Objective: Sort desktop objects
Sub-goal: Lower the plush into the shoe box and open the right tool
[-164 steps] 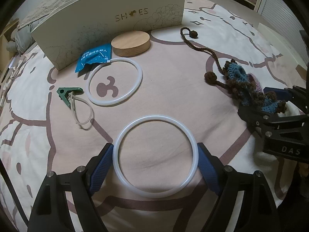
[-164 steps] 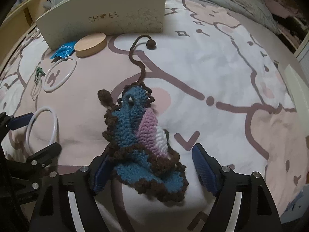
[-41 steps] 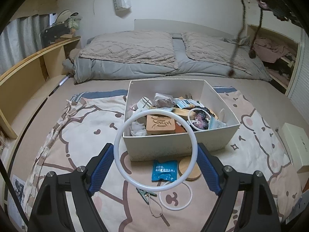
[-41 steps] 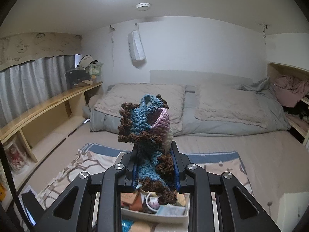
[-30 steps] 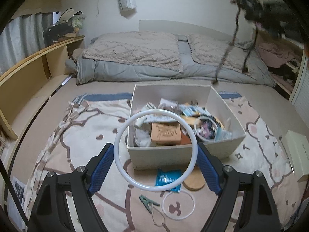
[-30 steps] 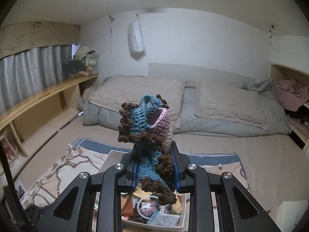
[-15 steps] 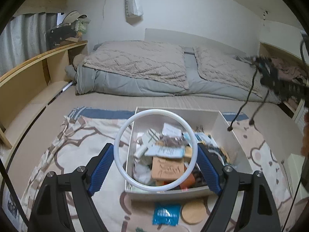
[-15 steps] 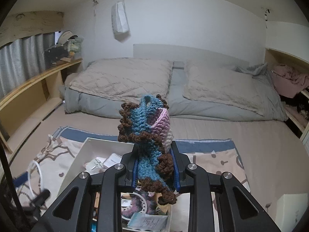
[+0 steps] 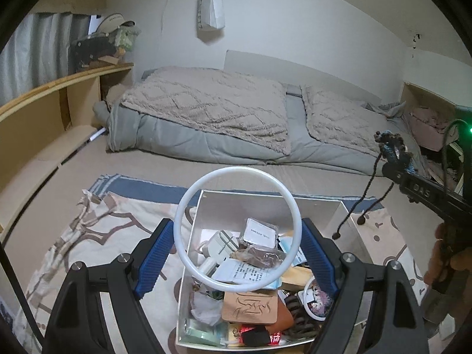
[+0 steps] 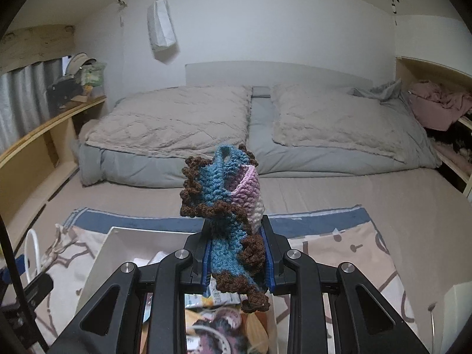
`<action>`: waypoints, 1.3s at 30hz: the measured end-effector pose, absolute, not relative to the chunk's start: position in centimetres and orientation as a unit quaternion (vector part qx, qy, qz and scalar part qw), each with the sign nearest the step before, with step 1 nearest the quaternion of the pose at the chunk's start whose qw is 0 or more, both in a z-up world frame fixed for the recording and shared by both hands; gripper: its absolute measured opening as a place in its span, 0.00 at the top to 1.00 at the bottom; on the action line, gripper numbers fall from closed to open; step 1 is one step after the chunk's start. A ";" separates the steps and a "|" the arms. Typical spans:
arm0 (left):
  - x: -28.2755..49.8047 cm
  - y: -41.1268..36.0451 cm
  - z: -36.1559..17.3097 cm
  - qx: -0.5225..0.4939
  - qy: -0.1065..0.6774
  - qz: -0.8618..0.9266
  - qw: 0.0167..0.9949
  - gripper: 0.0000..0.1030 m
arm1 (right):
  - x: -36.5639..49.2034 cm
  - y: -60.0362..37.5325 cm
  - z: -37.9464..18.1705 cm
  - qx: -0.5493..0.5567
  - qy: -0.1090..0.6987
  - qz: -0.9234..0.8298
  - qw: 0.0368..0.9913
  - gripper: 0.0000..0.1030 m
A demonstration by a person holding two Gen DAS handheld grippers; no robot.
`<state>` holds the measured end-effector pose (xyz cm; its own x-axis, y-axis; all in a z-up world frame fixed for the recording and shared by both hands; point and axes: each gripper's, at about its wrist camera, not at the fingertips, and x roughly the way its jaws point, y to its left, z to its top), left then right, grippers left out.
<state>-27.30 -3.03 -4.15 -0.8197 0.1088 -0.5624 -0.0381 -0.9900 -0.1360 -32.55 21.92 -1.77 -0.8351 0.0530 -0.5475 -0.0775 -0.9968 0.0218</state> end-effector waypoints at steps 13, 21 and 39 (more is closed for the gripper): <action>-28.9 -3.8 -6.1 -0.320 -0.074 0.944 0.040 0.18 | -36.7 21.6 -8.0 -0.358 0.008 0.933 0.023 0.73; -28.8 -3.2 -6.6 -0.325 -0.066 0.943 0.043 0.18 | -37.0 19.9 -11.4 -0.391 -0.029 0.920 -0.008 0.73; -28.5 -0.4 -8.4 -0.335 -0.042 0.938 0.074 0.18 | -37.4 19.8 -12.9 -0.427 -0.038 0.903 -0.037 0.50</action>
<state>-28.46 -0.39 -8.42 -0.7639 0.1678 -0.6231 -0.1110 -0.9854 -0.1293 -37.39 19.79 -12.86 -0.6331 -0.0354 -0.7733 0.0998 -0.9944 -0.0362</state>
